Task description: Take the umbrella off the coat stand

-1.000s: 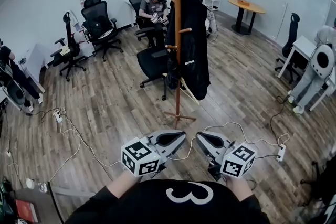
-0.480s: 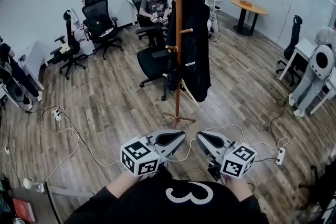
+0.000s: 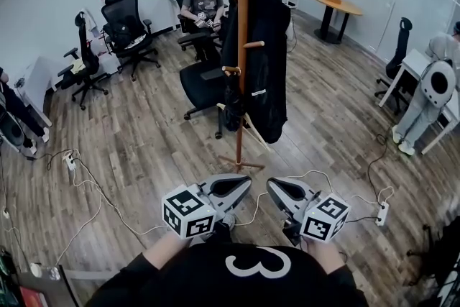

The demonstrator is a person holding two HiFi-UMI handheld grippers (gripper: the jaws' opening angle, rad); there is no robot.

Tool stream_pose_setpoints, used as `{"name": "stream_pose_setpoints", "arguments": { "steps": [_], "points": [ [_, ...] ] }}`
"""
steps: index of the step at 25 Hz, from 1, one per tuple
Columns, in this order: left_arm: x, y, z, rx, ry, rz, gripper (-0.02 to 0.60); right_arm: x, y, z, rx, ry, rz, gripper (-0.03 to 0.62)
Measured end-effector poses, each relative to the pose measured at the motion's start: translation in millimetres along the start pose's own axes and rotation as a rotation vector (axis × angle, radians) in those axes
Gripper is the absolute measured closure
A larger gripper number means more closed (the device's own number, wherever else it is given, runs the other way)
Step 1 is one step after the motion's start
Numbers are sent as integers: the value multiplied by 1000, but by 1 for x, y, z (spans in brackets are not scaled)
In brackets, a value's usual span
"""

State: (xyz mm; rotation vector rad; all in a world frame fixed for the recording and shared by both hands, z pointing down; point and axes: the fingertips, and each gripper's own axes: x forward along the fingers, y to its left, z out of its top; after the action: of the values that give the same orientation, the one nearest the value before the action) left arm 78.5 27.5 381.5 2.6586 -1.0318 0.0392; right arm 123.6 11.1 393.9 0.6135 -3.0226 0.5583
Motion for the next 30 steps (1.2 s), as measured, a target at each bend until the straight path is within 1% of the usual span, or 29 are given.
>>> {"name": "stream_pose_setpoints", "arguments": {
  "steps": [17,26,30],
  "points": [
    [48,125,32,-12,71,-48,565,96,-89,37,54,-2,-52,568],
    [66,175,52,2,73,-92,563,134,-125,52,64,-9,-93,568],
    [71,197,55,12,80,-92,563,149,-138,55,69,-12,-107,568]
  ]
}}
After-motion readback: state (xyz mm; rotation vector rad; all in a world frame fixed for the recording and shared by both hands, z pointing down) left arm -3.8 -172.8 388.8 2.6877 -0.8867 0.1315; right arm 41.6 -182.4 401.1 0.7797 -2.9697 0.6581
